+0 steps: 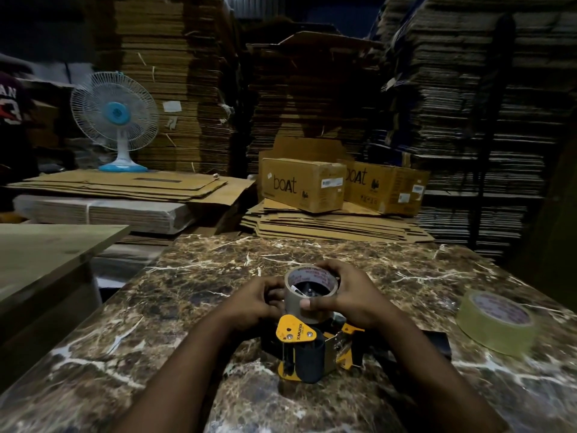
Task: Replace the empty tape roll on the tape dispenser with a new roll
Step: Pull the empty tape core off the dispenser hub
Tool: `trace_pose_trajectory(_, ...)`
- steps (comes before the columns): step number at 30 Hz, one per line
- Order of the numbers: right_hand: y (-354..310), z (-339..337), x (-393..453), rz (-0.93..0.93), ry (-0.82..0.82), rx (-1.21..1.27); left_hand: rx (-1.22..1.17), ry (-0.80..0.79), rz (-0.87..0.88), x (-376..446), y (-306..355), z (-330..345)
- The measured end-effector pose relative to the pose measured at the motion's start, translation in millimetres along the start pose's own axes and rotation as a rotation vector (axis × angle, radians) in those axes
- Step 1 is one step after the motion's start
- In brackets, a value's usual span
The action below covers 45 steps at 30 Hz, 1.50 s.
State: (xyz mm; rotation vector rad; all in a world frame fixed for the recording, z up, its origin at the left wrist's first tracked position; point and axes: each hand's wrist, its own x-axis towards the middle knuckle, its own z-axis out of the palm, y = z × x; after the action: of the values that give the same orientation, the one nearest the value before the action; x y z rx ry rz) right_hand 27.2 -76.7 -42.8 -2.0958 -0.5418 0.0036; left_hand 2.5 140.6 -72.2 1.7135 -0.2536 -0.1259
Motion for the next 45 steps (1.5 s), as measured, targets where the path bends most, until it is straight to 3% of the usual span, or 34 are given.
trace_pose_trajectory(11,0.4,0.2,0.3,0.022,0.038,-0.038,-0.024,-0.06,0.003,1.9,-0.6,0.2)
trace_pose_trajectory(17,-1.3,0.2,0.0,0.026,0.022,-0.083,-0.134,-0.081,-0.089,-3.6,9.6,-4.4)
trace_pose_trajectory(22,-2.2,-0.4,-0.2,0.017,0.03,-0.107,0.111,-0.219,-0.072,-11.6,22.3,-4.6)
trace_pose_trajectory(24,-1.9,-1.6,0.7,0.013,0.02,-0.11,0.084,-0.267,-0.073,-10.8,21.8,-2.4)
trace_pose_trajectory(28,-2.2,-4.6,2.7,0.003,-0.017,-0.073,0.035,-0.304,-0.078,-9.5,20.0,-3.5)
trace_pose_trajectory(41,0.5,-3.0,2.6,0.016,0.078,0.045,-0.019,-0.326,-0.148,-6.8,20.1,-4.6)
trace_pose_trajectory(45,-5.1,-6.8,-0.1,0.013,0.171,0.237,-0.035,-0.316,-0.159,-8.5,17.4,-2.6)
